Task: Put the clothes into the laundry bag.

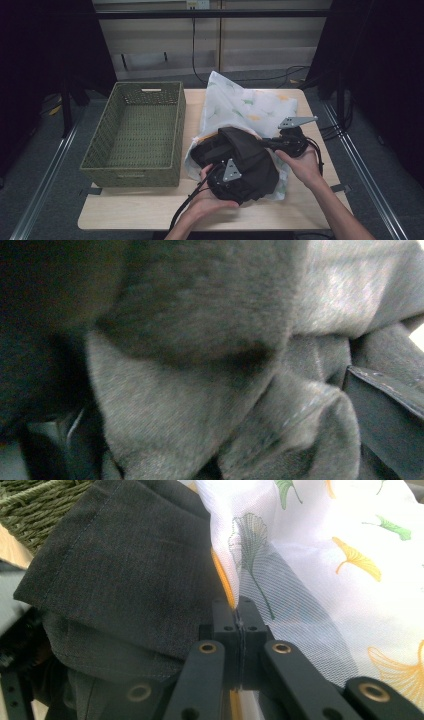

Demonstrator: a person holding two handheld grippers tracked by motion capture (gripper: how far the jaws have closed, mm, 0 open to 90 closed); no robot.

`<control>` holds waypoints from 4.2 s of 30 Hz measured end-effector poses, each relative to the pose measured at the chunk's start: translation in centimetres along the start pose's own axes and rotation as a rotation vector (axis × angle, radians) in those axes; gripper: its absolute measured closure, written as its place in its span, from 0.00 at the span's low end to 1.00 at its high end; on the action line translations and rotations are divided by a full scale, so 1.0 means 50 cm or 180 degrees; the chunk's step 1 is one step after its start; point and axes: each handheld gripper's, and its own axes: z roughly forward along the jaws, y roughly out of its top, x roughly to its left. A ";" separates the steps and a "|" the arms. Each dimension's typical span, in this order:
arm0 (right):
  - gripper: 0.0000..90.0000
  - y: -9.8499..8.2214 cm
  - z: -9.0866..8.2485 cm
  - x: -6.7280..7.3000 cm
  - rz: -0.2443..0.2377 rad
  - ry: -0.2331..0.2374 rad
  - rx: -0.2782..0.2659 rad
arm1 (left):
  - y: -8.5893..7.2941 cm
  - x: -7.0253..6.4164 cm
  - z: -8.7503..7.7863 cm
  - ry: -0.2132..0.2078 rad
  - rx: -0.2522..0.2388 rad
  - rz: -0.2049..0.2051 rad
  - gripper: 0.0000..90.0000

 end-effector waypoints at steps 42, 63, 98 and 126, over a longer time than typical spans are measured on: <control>1.00 0.194 -0.084 0.104 -0.0395 0.0282 -0.0570 | 0.149 0.114 -0.173 0.0662 -0.1474 -0.0916 0.80; 1.00 0.211 -0.125 0.152 -0.0460 0.0407 -0.0818 | 0.145 0.136 -0.068 0.0778 -0.1307 -0.1052 0.80; 1.00 -0.042 0.004 0.051 -0.0029 0.0199 0.0144 | -0.019 0.089 -0.066 0.0499 -0.0783 -0.0901 0.14; 0.90 0.077 0.032 0.075 -0.0317 0.0086 -0.0279 | -0.008 0.077 -0.001 0.0218 0.0040 -0.0472 0.24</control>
